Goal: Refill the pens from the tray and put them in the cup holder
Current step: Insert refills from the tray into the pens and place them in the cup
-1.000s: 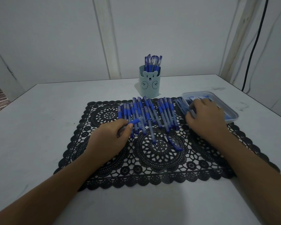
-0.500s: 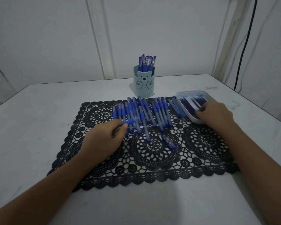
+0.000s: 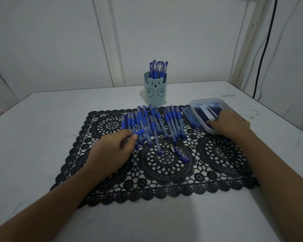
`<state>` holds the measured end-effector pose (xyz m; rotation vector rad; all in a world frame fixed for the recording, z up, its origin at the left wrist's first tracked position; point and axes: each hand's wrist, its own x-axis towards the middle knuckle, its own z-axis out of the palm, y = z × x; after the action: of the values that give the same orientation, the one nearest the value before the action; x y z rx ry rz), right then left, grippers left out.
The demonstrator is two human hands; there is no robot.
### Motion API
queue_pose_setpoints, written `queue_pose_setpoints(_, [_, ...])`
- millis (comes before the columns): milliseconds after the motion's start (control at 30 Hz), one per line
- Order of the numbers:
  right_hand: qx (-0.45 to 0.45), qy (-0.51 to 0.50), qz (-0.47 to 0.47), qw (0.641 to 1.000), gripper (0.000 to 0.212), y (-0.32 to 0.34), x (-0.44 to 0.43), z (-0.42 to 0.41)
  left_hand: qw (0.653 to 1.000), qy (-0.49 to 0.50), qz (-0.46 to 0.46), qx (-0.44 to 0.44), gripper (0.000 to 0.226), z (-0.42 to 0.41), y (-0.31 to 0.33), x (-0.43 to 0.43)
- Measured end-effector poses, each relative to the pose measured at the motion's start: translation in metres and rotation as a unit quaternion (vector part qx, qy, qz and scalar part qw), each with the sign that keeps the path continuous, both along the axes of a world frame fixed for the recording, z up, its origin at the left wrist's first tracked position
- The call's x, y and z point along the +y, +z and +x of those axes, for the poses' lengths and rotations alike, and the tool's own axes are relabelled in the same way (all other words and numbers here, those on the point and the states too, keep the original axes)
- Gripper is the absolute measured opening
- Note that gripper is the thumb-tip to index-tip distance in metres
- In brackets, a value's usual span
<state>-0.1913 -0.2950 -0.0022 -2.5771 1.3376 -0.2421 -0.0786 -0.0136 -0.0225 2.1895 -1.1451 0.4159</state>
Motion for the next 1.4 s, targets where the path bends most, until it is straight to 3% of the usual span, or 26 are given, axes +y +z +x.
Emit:
queue_pose_setpoints(300, [-0.008, -0.018, 0.028, 0.999, 0.024, -0.001, -0.001, 0.002, 1.0, -0.003, 0.002, -0.007, 0.037, -0.002, 0.002, 0.0])
queue_pose_setpoints(367, [-0.05, -0.033, 0.001, 0.998, 0.024, -0.004, 0.001, 0.003, 1.0, -0.007, -0.002, -0.006, 0.045, -0.002, 0.001, 0.0])
queue_pose_setpoints(433, [-0.17, -0.021, -0.016, 0.985, 0.028, -0.001, 0.007, 0.002, 1.0, -0.011, -0.006, -0.002, 0.047, -0.001, 0.001, 0.0])
queue_pose_setpoints(500, [-0.301, 0.019, 0.013, 0.953, 0.026, 0.007, 0.019, 0.001, 1.0, -0.02, -0.011, -0.007, 0.047, -0.001, 0.001, 0.0])
queue_pose_setpoints(600, [-0.407, 0.099, 0.119, 0.9, 0.023, 0.017, 0.043, 0.001, 0.999, -0.032, -0.016, -0.016, 0.045, -0.001, 0.001, 0.0])
queue_pose_setpoints(667, [-0.463, 0.142, 0.292, 0.824, 0.032, 0.018, 0.061, 0.0, 0.999, -0.038, -0.017, -0.017, 0.044, -0.001, 0.001, 0.001])
queue_pose_setpoints(733, [-0.489, 0.176, 0.469, 0.714, 0.033, 0.017, 0.077, -0.003, 0.998, -0.053, -0.018, -0.019, 0.042, -0.001, 0.001, 0.001])
queue_pose_setpoints(800, [-0.48, 0.212, 0.531, 0.665, 0.023, 0.016, 0.091, -0.005, 0.998, -0.062, -0.016, -0.026, 0.04, -0.002, 0.001, 0.001])
queue_pose_setpoints(900, [-0.469, 0.245, 0.517, 0.673, 0.009, 0.011, 0.104, -0.003, 0.997, -0.064, -0.006, -0.037, 0.038, -0.001, 0.0, 0.002])
queue_pose_setpoints(1200, [-0.433, 0.269, 0.497, 0.703, 0.005, 0.001, 0.117, 0.001, 0.994, -0.096, -0.008, -0.046, 0.037, 0.001, -0.001, 0.002])
queue_pose_setpoints(1400, [-0.438, 0.282, 0.514, 0.682, 0.004, -0.001, 0.117, 0.0, 0.993, -0.112, -0.013, -0.032, 0.036, 0.001, -0.001, 0.002])
